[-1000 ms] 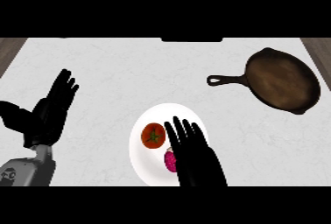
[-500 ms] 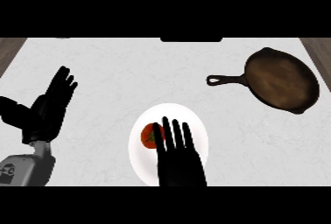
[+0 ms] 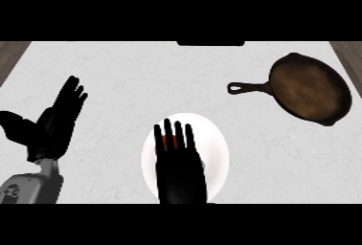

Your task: Pick the tomato from the plate and place it in the pan

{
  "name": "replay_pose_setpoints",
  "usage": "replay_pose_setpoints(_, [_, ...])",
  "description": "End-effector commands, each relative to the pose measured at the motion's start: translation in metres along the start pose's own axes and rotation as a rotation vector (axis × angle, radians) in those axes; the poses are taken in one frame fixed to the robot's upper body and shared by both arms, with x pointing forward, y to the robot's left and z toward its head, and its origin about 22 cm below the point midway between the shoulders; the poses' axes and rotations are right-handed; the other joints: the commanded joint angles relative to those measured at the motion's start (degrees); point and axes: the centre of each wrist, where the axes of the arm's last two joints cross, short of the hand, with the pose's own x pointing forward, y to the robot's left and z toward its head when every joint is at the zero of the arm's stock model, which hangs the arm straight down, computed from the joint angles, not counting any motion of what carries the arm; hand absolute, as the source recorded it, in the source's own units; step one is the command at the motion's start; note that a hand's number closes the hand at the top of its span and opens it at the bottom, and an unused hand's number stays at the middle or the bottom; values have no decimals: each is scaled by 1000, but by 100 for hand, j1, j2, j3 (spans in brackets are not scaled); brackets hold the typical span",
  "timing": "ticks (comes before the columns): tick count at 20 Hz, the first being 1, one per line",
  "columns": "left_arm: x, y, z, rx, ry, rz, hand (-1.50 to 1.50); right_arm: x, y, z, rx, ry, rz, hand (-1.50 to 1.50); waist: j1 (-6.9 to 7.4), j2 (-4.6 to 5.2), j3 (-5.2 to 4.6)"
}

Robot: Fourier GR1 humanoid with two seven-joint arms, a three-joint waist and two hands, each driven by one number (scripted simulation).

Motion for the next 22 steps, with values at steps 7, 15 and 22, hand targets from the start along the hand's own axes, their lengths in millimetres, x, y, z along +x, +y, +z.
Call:
replay_pose_setpoints(7, [-1, -3, -6, 9, -2, -10, 0, -4, 20, -28, 18, 142, -2, -150, -55, 1, 3])
replay_pose_setpoints(15, [10, -6, -6, 9, 9, -2, 0, -7, 44, -41, 75, 140, 9, -150, -36, 1, 3])
replay_pose_setpoints(22, [9, 1, -10, -3, 2, -5, 0, -13, 55, -60, 44, 130, -23, -150, -23, 7, 3])
